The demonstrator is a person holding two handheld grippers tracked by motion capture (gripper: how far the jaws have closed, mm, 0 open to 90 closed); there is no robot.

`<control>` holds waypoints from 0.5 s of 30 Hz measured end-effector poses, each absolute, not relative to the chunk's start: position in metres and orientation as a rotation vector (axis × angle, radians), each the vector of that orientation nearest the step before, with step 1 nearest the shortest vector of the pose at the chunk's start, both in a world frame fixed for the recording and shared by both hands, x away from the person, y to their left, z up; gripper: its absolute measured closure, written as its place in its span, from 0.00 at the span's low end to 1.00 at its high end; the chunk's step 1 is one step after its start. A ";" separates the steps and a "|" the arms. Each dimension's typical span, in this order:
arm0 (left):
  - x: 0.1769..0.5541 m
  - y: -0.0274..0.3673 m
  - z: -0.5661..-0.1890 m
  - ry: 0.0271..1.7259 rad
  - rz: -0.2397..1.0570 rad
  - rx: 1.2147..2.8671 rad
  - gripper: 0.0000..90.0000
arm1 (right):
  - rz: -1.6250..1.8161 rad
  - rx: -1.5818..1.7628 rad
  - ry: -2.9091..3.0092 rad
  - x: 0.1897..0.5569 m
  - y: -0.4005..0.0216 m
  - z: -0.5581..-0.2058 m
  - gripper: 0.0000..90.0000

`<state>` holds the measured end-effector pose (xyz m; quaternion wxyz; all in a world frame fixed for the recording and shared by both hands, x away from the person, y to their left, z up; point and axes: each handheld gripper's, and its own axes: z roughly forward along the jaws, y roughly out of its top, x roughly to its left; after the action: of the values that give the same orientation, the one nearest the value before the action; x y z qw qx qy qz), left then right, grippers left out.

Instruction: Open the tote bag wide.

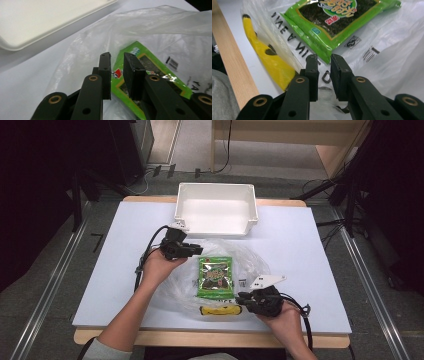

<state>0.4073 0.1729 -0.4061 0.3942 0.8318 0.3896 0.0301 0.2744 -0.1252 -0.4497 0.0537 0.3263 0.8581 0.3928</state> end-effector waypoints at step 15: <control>0.391 0.174 -0.392 0.951 0.022 2.113 0.72 | 1.239 0.983 2.572 0.278 -0.120 -0.429 0.79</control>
<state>0.3915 0.1736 -0.3925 0.4008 0.8354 0.3760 0.0087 0.2782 -0.1201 -0.4289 0.0610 0.3248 0.8503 0.4095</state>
